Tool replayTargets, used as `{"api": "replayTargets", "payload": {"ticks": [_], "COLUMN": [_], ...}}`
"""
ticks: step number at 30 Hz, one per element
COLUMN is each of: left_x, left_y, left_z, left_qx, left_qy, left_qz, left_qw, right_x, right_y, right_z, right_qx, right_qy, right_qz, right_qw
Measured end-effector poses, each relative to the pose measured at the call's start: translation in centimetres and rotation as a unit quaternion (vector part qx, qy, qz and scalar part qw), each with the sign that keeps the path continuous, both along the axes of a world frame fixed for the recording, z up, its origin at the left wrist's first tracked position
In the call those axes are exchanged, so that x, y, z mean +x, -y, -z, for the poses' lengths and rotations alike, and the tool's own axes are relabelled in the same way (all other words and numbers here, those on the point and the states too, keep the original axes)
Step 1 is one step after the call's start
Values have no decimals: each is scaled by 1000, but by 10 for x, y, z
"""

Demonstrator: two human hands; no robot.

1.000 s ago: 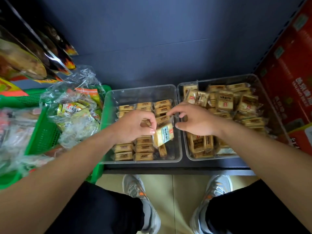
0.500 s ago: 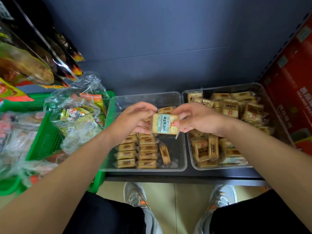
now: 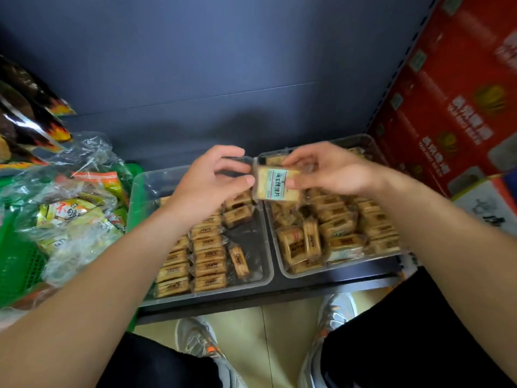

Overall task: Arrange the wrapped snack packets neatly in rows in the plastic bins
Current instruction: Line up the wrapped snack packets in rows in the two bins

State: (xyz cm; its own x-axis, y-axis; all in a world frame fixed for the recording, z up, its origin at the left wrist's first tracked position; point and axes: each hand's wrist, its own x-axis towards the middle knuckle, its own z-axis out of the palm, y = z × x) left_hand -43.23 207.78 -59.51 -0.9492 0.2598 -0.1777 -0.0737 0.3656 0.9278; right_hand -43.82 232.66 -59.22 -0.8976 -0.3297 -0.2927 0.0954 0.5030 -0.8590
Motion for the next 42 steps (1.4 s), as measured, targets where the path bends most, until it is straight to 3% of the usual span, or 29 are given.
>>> {"api": "replayTargets", "payload": {"ticks": [6, 13, 23, 28, 32, 36, 42], "left_x": [-3, 27, 16, 11, 10, 11, 14], "left_y": [-56, -122, -126, -121, -124, -127, -126], "left_z": [10, 60, 81, 81, 83, 90, 95], "left_qx": [-124, -248, -307, -350, -365, -366, -326], "left_qy": [-42, -15, -16, -31, -40, -53, -45], "left_qz": [130, 277, 314, 343, 359, 347, 306], "left_qw": [983, 928, 898, 871, 858, 862, 893], "right_x": [31, 63, 49, 47, 46, 44, 43], "right_y": [-95, -122, -94, -99, -94, -96, -92], "right_z": [-10, 37, 60, 59, 65, 66, 70], "right_qx": [143, 226, 302, 247, 281, 270, 298], "right_qy": [12, 123, 126, 167, 147, 177, 151], "right_qz": [85, -18, -126, -123, -178, -208, -213], "right_qw": [986, 966, 937, 947, 932, 923, 918]}}
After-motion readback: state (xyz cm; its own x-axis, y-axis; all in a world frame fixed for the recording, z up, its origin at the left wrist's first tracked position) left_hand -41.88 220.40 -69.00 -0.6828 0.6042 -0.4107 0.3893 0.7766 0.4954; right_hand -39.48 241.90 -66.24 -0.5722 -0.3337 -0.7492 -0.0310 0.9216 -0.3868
